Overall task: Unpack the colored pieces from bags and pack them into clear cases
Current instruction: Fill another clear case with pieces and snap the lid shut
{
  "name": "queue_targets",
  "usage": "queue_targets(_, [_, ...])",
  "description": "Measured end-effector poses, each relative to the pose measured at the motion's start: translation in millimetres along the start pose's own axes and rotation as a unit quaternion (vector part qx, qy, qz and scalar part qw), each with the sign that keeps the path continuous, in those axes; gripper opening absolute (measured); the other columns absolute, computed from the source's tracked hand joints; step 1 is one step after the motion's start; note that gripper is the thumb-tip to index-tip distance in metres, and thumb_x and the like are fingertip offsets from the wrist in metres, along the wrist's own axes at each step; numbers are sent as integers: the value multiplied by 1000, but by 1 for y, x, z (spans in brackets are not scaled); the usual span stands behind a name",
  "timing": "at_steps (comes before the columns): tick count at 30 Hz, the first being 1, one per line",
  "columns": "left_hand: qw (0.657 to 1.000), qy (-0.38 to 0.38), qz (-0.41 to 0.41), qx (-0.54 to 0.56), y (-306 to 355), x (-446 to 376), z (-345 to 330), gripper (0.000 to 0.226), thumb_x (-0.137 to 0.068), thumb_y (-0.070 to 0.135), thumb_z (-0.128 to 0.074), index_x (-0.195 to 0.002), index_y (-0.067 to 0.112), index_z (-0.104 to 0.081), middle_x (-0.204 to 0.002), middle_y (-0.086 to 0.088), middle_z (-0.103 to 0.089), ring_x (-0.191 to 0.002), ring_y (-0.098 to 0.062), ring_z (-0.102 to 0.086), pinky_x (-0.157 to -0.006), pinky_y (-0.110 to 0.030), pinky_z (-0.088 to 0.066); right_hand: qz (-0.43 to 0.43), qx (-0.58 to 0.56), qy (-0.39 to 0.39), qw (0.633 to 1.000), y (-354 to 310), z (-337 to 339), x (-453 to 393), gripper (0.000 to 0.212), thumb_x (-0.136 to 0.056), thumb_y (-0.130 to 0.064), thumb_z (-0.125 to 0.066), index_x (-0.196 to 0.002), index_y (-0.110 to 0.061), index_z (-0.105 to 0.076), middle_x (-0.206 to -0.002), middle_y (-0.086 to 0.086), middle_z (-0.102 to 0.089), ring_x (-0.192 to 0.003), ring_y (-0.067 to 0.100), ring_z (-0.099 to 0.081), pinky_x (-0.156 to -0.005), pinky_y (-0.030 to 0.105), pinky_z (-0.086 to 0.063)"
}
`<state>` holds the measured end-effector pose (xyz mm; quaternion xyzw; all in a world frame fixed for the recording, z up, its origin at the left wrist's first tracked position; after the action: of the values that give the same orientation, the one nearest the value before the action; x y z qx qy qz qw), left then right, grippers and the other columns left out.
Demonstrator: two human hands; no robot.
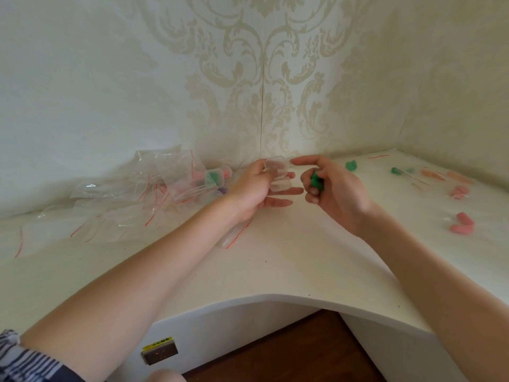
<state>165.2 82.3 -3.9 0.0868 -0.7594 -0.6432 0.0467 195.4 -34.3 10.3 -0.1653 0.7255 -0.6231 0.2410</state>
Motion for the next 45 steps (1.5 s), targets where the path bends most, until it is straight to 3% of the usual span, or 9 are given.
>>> queue_targets(6, [979,68,-76,-176,7,1,9,16,-96,21,-56,-90,10,-44,-84,-15,-70,-55,-20,-69,-37,-22,-44,-11,-29,64,997,7,13,-2,14,-98,0,-41,-101,-13,-40,-77,9,-58,-55,10,-41,-47,20,-34])
queue_targets(9, [957,101,-112,-248,15,4,11,19,-94,25,-57,-87,13,-44,-68,-4,-68,-46,-17,-64,-32,-20,-34,-5,11,31,999,4,7,0,2,-97,-5,-49,-99,-5,-50,-81,9,-65,-56,8,-47,-47,17,-36])
queue_targets(13, [957,91,-109,-254,13,2,9,20,-94,26,-57,-85,16,-43,-68,-2,-69,-52,-16,-67,-34,-21,-38,7,58,31,998,4,8,2,7,-91,-6,-59,-97,-3,-62,-75,4,-64,-56,7,-56,-54,16,-45])
queue_targets(19, [985,62,-45,-157,-5,-5,6,21,-93,26,-60,-92,10,-45,-88,-22,-67,-55,-19,-68,-47,-26,-53,18,109,52,993,1,8,2,5,-87,-7,-65,-91,-6,-68,-70,1,-67,-57,8,-60,-54,17,-48])
queue_targets(22, [993,57,-15,-103,-15,-8,6,20,-93,27,-59,-95,11,-48,-101,-23,-67,-78,-29,-71,-74,-42,-59,26,149,78,985,-1,11,3,1,-86,-10,-67,-86,-11,-68,-66,-1,-68,-54,7,-58,-51,18,-46])
queue_targets(24, [998,43,10,-48,-19,-9,4,19,-95,27,-55,-97,9,-47,-98,-20,-67,-81,-29,-70,-81,-43,-58,29,164,89,982,-1,13,4,3,-84,-11,-69,-84,-11,-66,-63,-2,-68,-53,7,-58,-52,17,-47])
queue_targets(33, [998,-24,59,24,-24,-8,-6,7,-94,7,-54,-100,6,-49,-80,-14,-64,-70,-21,-68,-76,-35,-59,65,261,95,958,-7,13,6,13,-81,-13,-73,-72,-22,-70,-57,-12,-65,-49,1,-54,-54,12,-48])
queue_targets(38, [997,-30,63,36,-23,-7,-8,9,-95,0,-49,-103,6,-49,-85,-18,-67,-70,-22,-70,-72,-34,-60,88,241,104,961,-9,16,4,13,-80,-8,-74,-91,-13,-69,-73,2,-65,-58,5,-58,-58,15,-50])
queue_targets(45, [996,-52,71,32,-24,-4,-13,6,-98,6,-49,-103,6,-50,-92,-20,-68,-76,-28,-71,-69,-32,-60,109,265,100,953,-13,13,4,10,-81,-5,-72,-86,-13,-69,-76,0,-71,-59,-4,-60,-51,8,-43])
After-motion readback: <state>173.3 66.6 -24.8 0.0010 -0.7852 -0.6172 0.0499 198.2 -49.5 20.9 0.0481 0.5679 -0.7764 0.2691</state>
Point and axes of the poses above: each hand's wrist, its own x-axis away from the middle knuckle, its own z-axis out of the back of the hand, y = z × x, the point moved 9 cm from there along -x, towards the middle knuckle
